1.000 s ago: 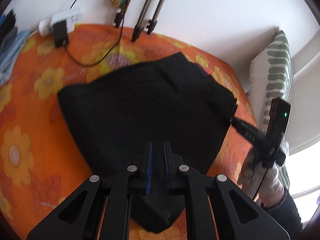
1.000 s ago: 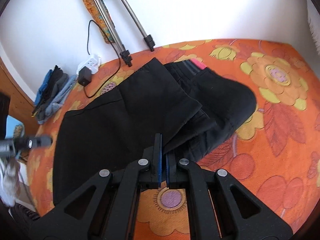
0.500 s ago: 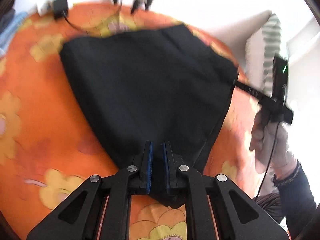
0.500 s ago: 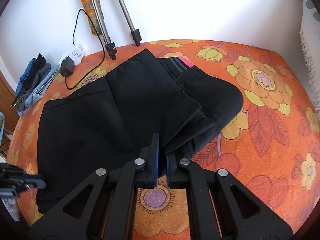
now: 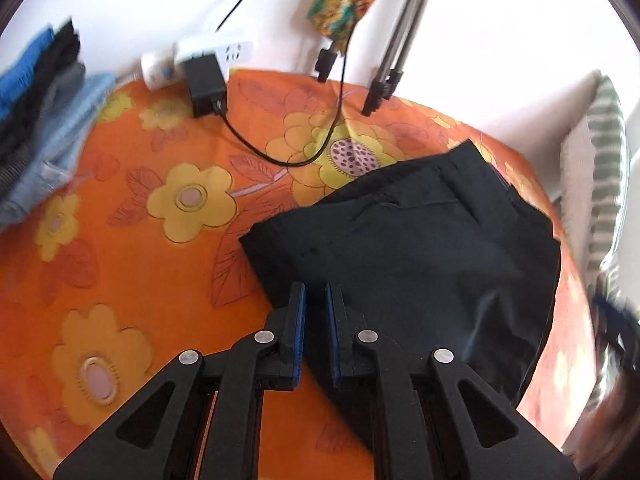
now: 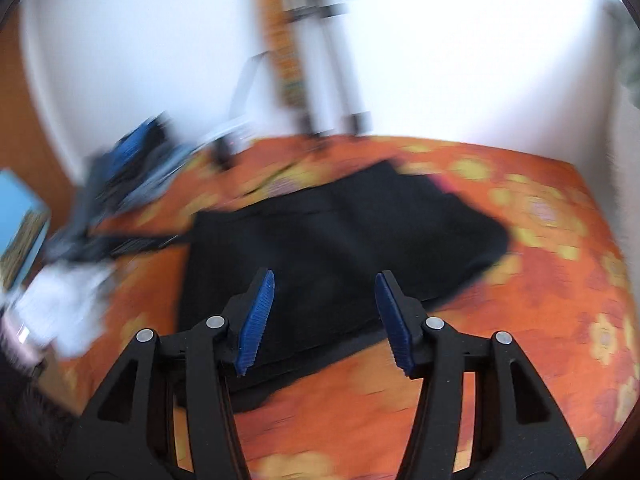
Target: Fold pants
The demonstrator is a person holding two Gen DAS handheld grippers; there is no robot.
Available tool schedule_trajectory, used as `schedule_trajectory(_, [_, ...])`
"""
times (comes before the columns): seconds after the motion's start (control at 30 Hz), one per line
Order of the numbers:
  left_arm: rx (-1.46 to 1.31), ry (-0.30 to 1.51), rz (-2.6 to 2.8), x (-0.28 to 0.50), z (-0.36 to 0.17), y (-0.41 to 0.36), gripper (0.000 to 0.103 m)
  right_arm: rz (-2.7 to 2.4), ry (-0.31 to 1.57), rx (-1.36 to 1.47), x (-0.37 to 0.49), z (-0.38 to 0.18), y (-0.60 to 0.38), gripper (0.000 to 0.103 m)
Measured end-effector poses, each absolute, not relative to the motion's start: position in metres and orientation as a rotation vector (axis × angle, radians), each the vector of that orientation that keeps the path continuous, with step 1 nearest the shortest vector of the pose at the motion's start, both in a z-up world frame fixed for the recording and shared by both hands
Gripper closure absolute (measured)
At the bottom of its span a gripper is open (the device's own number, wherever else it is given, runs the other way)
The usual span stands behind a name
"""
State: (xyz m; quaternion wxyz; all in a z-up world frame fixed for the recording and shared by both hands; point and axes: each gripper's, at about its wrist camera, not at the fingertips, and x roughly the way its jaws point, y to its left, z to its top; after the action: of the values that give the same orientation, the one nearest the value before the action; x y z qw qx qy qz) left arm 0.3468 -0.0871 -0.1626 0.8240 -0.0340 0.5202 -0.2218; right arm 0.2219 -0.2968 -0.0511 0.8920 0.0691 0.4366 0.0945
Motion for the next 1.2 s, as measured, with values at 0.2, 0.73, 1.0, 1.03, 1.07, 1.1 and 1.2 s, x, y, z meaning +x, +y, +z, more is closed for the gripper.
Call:
schedule_trajectory(0.2, [-0.033, 1.104, -0.433, 0.358, -0.177, -0.084, 0.094, 0.344, 1.011, 0.067, 0.224, -0.093, -0.229, 0.056])
schedule_trajectory(0.73, [-0.018, 1.097, -0.399, 0.36, -0.172, -0.077, 0.092, 0.401, 1.065, -0.025, 0.185, -0.11, -0.213, 0.06])
schedule_trajectory(1.0, [-0.143, 1.155, -0.446, 0.343, -0.162, -0.06, 0.08, 0.529, 1.007, -0.19, 0.162, -0.106, -0.175, 0.058])
schedule_trajectory(1.03, [-0.152, 1.16, -0.449, 0.342, -0.162, -0.06, 0.08, 0.526, 0.996, -0.245, 0.16, -0.11, -0.168, 0.057])
schedule_trajectory(1.07, [-0.163, 1.17, -0.452, 0.342, -0.163, -0.06, 0.08, 0.52, 0.986, -0.279, 0.157, -0.111, -0.163, 0.057])
schedule_trajectory(1.1, [-0.17, 1.177, -0.458, 0.341, -0.163, -0.061, 0.08, 0.516, 0.978, -0.312, 0.157, -0.114, -0.158, 0.057])
schedule_trajectory(1.2, [-0.172, 1.183, -0.467, 0.341, -0.163, -0.063, 0.08, 0.524, 0.984, -0.327, 0.156, -0.117, -0.153, 0.057])
